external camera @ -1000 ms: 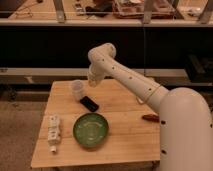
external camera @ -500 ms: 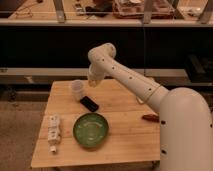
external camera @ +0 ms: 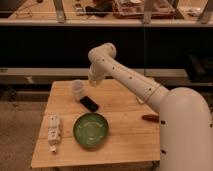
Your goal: Push the eraser across the table
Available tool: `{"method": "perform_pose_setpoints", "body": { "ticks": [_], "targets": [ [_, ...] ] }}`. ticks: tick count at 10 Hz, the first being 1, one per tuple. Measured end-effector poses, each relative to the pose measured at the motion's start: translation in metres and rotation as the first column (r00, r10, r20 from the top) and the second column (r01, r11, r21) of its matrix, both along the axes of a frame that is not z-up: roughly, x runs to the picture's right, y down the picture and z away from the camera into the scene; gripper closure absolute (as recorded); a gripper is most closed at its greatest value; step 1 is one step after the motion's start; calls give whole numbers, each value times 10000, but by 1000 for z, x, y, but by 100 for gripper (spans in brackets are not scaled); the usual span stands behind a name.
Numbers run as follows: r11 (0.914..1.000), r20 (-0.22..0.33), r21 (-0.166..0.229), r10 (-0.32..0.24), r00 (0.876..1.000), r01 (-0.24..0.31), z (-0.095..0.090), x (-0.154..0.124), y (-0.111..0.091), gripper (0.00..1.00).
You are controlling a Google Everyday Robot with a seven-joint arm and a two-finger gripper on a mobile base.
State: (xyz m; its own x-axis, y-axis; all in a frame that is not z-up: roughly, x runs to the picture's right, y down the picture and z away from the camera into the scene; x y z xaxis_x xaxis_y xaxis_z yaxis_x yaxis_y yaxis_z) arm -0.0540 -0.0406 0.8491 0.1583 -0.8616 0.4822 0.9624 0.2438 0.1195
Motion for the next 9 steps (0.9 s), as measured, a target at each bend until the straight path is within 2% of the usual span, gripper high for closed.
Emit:
{"method": "perform_pose_setpoints", "body": {
  "ticks": [1,3,4,5,7,8,9],
  "targets": [
    [9990,-574,-55,441,9974,-445,4,10,0,95],
    [9900,-1741,-85,1373,9751,-1410,8,28,4,95],
    [9799,-2232,-158,1906,9560,-1991,10,31,10,95],
    [9643,-2648,-340,2448,9327,-2627,13,28,20,95],
    [9439,-2676,-742,2920,9182,-3218,20,12,38,95],
    [9400,-2639,-847,2988,9171,-3306,21,8,41,95],
    [9399,-2646,-831,2995,9167,-3311,21,8,41,95]
  ]
}}
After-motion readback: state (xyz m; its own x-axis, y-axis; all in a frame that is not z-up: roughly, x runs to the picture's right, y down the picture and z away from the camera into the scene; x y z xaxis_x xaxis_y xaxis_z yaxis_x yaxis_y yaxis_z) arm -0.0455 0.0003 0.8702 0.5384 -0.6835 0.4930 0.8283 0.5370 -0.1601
